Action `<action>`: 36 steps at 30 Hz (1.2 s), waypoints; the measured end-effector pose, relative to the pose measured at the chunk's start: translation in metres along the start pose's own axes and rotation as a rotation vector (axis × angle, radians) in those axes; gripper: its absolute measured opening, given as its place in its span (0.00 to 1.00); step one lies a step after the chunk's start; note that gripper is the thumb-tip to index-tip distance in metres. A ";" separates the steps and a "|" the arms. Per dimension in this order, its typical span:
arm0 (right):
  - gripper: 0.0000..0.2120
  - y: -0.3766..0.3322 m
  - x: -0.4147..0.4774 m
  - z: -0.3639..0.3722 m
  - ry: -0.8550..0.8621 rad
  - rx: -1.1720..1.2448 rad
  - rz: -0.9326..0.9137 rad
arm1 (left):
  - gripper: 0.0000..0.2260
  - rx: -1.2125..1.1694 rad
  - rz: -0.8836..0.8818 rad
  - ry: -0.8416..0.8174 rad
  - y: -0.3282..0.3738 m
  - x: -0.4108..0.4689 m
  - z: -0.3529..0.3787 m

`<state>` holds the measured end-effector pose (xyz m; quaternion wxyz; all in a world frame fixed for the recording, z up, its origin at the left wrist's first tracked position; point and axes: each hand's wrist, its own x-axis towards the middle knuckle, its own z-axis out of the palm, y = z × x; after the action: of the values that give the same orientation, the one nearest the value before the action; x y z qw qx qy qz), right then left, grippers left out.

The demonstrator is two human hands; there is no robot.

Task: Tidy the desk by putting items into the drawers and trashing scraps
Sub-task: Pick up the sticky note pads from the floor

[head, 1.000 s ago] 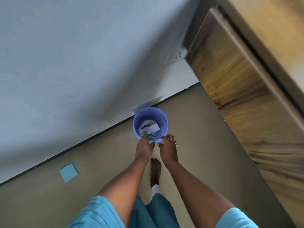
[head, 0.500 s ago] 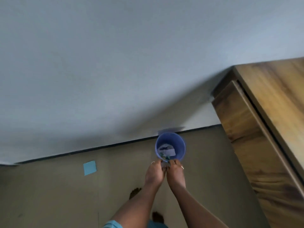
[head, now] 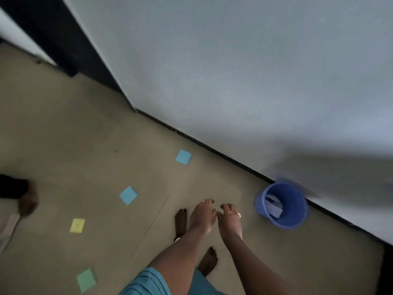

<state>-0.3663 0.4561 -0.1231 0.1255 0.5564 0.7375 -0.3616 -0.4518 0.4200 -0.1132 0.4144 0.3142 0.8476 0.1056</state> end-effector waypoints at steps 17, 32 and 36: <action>0.17 -0.130 0.217 0.171 -0.172 -0.215 -0.182 | 0.17 -0.364 -0.559 0.204 -0.303 0.190 -0.033; 0.27 -0.109 0.522 0.354 -0.119 -0.451 -0.231 | 0.39 -0.707 -1.130 0.513 -0.527 0.426 0.074; 0.34 -0.108 0.562 0.372 -0.057 -0.489 -0.184 | 0.44 -0.824 -1.212 0.613 -0.550 0.446 0.085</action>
<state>-0.7416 0.6032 -0.6740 0.2434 0.4296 0.8467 -0.1982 -0.8357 0.2604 -0.6923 0.2310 -0.4236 0.8399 0.2486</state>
